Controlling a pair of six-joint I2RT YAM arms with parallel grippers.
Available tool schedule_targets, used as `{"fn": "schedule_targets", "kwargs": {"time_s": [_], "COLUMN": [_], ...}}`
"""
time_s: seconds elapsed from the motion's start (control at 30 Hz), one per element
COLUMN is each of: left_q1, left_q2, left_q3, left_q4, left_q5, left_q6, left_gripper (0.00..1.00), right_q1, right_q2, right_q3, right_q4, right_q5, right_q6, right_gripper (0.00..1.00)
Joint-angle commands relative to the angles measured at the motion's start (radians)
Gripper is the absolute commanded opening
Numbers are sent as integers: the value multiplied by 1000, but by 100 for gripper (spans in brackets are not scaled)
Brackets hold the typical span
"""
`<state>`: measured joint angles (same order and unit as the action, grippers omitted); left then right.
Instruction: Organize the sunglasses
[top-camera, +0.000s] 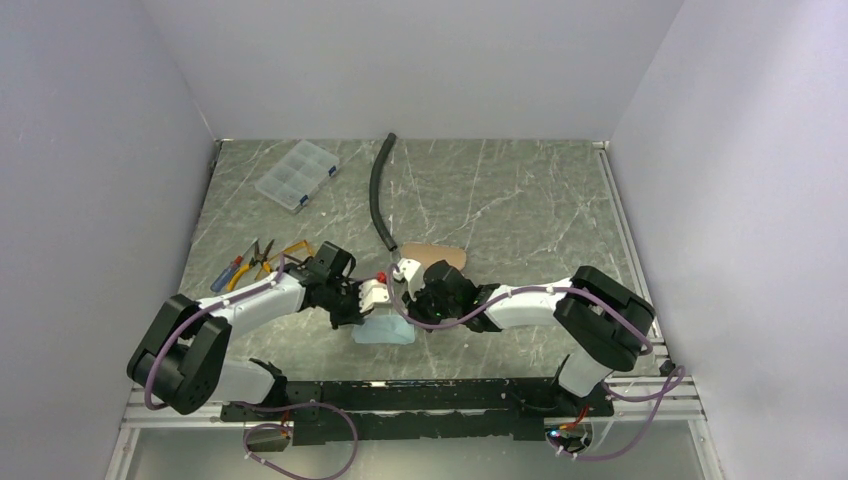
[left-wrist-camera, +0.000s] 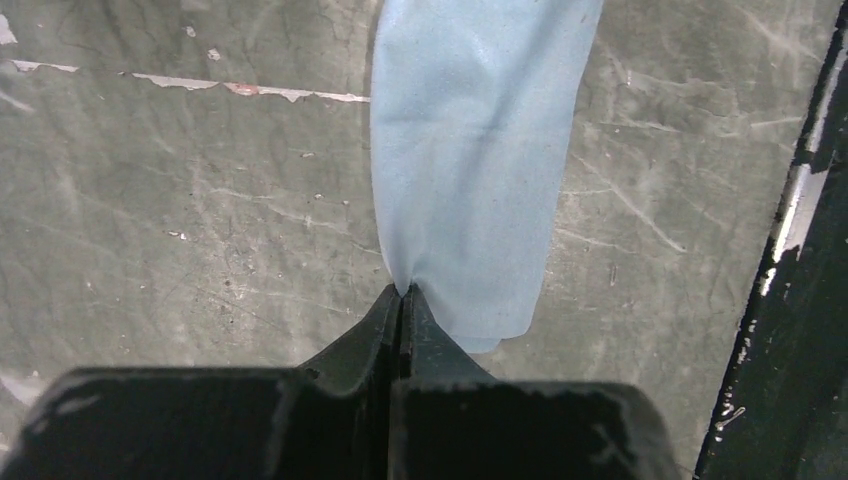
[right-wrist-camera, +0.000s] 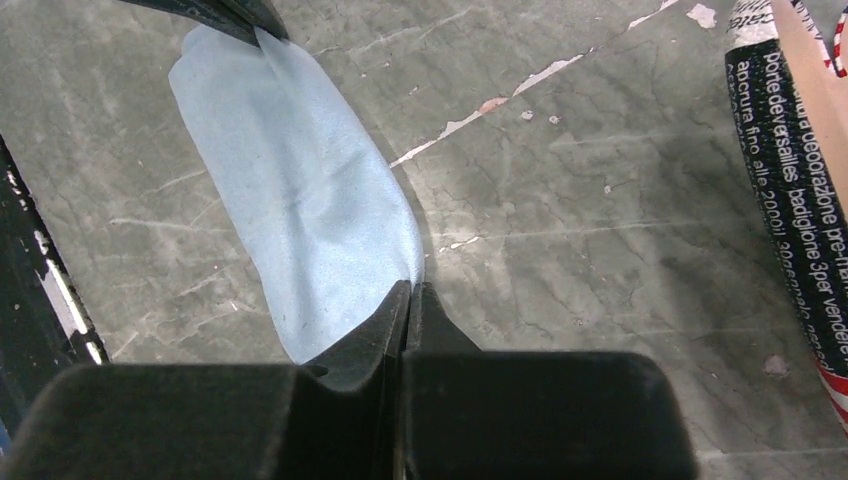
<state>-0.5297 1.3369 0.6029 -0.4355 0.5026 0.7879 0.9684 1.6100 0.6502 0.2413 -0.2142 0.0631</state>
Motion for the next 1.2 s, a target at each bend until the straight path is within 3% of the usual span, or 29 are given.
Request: {"fn": "schedule_targets", "kwargs": {"time_s": [0.0, 0.3, 0.5, 0.8, 1.0, 1.17], "left_q1": [0, 0, -4, -52, -67, -67], "left_q2": [-3, -49, 1, 65, 223, 363], "left_q3": [37, 81, 156, 418, 616, 706], "left_q4": [-61, -83, -54, -104, -127, -98], "left_q5": [55, 42, -2, -27, -81, -100], "left_q6": [25, -27, -103, -95, -55, -56], "left_gripper": [3, 3, 3, 3, 3, 3], "right_q1": [6, 2, -18, -153, -317, -356], "right_q2": [-7, -149, -250, -417, -415, -369], "right_q3": [-11, 23, 47, 93, 127, 130], "right_q4": [-34, -115, -211, -337, -363, -314], "right_q5": [-4, 68, 153, 211, 192, 260], "right_q6": [2, 39, 40, 44, 8, -2], "right_gripper": [0, 0, 0, 0, 0, 0]}}
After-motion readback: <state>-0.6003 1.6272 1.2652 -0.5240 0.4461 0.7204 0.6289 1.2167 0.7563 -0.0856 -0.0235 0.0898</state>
